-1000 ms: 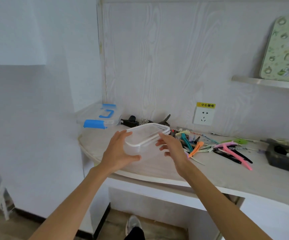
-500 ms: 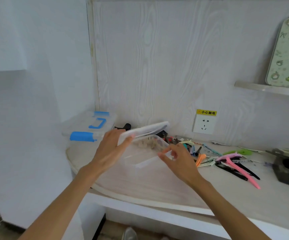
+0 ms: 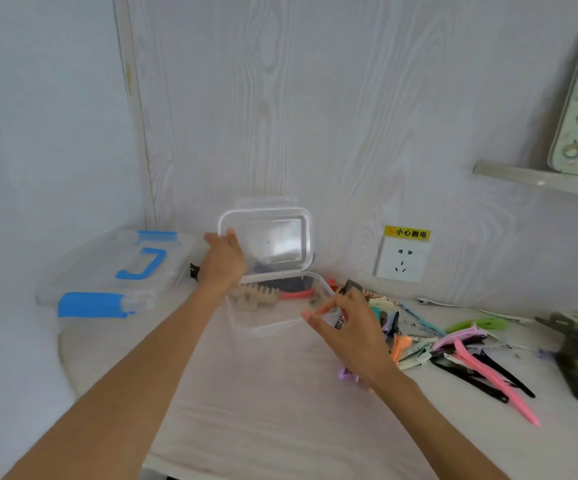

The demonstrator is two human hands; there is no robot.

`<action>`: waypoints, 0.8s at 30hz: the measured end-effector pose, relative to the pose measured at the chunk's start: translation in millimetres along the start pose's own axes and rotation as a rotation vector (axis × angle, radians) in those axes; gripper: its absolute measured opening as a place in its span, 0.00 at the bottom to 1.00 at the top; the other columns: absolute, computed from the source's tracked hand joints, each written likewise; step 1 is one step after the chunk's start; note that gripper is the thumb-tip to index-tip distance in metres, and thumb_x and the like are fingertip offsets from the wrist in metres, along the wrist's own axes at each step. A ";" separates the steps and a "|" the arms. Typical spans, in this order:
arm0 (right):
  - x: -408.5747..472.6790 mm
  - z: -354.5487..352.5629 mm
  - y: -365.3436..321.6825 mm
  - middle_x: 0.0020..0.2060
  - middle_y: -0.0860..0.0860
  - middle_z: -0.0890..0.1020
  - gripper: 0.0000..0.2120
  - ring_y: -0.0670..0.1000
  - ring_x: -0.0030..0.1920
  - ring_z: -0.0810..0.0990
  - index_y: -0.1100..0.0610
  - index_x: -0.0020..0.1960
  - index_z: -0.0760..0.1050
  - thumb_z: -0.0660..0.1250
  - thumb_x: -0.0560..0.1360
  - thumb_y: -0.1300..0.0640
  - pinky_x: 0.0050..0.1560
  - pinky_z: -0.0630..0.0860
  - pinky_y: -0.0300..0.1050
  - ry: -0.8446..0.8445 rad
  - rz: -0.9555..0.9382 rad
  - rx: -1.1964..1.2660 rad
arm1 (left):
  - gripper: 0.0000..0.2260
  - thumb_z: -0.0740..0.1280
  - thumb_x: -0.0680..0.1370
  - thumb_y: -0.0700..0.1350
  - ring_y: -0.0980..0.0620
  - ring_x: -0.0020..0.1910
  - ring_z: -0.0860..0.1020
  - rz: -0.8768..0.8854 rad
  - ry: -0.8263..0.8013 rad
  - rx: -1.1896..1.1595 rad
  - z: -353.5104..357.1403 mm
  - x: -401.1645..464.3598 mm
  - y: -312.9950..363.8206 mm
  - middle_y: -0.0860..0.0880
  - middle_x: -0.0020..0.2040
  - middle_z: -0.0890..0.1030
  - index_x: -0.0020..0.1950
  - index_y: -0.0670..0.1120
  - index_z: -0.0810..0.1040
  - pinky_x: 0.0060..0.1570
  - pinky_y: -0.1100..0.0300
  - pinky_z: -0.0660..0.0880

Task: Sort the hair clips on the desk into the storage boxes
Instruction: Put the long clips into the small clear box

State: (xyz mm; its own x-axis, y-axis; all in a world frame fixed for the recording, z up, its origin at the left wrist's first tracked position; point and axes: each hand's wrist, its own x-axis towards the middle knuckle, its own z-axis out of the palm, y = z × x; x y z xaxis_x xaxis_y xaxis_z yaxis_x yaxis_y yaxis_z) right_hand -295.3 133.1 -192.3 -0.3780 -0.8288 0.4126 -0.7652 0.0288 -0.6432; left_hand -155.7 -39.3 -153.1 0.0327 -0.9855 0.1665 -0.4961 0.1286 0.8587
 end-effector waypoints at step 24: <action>16.5 -71.6 26.1 0.40 0.48 0.81 0.07 0.48 0.41 0.80 0.49 0.50 0.77 0.63 0.77 0.49 0.44 0.74 0.43 -0.091 0.080 0.032 | 0.09 0.67 0.74 0.43 0.60 0.45 0.77 0.718 -0.023 -0.028 -28.6 -110.4 26.2 0.60 0.50 0.77 0.53 0.54 0.75 0.48 0.58 0.76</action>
State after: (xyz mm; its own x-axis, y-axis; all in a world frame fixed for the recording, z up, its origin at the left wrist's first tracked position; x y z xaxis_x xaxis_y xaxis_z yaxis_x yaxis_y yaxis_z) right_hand -358.8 160.1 -156.1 -0.3870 -0.8719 0.2999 -0.7171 0.0801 -0.6923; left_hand -147.5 76.0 -135.1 -0.3122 -0.6583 0.6850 -0.3653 0.7488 0.5531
